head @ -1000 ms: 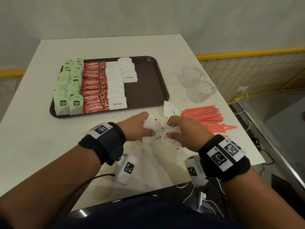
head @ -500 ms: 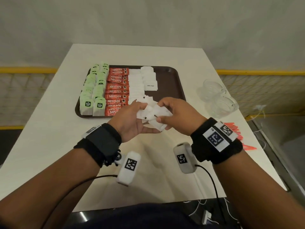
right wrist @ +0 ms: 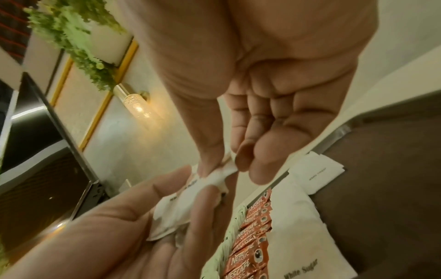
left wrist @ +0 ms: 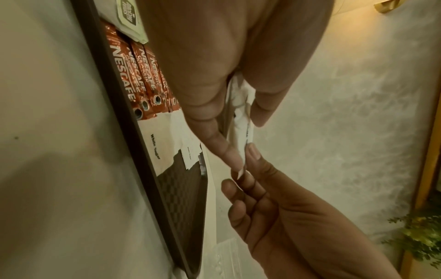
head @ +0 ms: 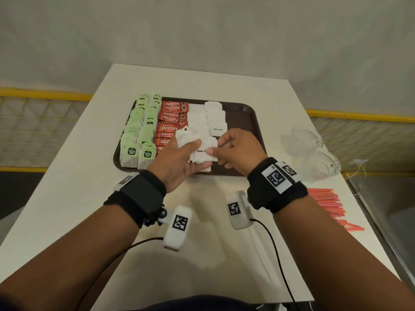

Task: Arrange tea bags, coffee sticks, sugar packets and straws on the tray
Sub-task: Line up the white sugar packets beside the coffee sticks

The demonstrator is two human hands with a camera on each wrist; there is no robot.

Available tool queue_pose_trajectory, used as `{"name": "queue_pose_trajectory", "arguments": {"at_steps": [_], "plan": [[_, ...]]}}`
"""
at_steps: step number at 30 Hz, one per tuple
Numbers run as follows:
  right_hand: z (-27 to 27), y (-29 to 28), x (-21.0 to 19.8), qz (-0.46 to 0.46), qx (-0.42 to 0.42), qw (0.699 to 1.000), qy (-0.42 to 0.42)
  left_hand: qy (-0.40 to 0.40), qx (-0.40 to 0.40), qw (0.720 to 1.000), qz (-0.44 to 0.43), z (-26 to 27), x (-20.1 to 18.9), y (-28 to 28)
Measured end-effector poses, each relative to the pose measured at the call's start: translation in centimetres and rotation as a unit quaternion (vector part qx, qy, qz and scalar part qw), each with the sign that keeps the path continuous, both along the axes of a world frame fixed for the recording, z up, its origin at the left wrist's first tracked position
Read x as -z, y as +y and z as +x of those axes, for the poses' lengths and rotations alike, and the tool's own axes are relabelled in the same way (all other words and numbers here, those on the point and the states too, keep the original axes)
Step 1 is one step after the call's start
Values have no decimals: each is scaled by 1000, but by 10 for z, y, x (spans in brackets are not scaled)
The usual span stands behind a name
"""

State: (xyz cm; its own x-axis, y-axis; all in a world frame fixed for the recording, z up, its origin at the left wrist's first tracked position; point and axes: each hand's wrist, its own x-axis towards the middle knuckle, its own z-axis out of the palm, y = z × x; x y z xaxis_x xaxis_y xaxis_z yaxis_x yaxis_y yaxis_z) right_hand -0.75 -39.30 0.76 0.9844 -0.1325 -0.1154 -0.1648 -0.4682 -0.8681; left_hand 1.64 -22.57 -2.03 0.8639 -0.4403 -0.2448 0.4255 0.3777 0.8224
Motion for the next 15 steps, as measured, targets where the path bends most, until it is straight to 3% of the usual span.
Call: {"name": "queue_pose_trajectory", "arguments": {"at_steps": [6, 10, 13, 15], "plan": [[25, -8, 14, 71, 5, 996, 47, -17, 7, 1000, 8, 20, 7, 2], [56, -29, 20, 118, 67, 989, 56, 11, -24, 1000, -2, 40, 10, 8], [87, -48, 25, 46, 116, 986, 111, 39, -48, 998, -8, 52, 12, 16], [106, -57, 32, -23, 105, 981, 162, 50, -56, 997, -14, 59, 13, 22]]}}
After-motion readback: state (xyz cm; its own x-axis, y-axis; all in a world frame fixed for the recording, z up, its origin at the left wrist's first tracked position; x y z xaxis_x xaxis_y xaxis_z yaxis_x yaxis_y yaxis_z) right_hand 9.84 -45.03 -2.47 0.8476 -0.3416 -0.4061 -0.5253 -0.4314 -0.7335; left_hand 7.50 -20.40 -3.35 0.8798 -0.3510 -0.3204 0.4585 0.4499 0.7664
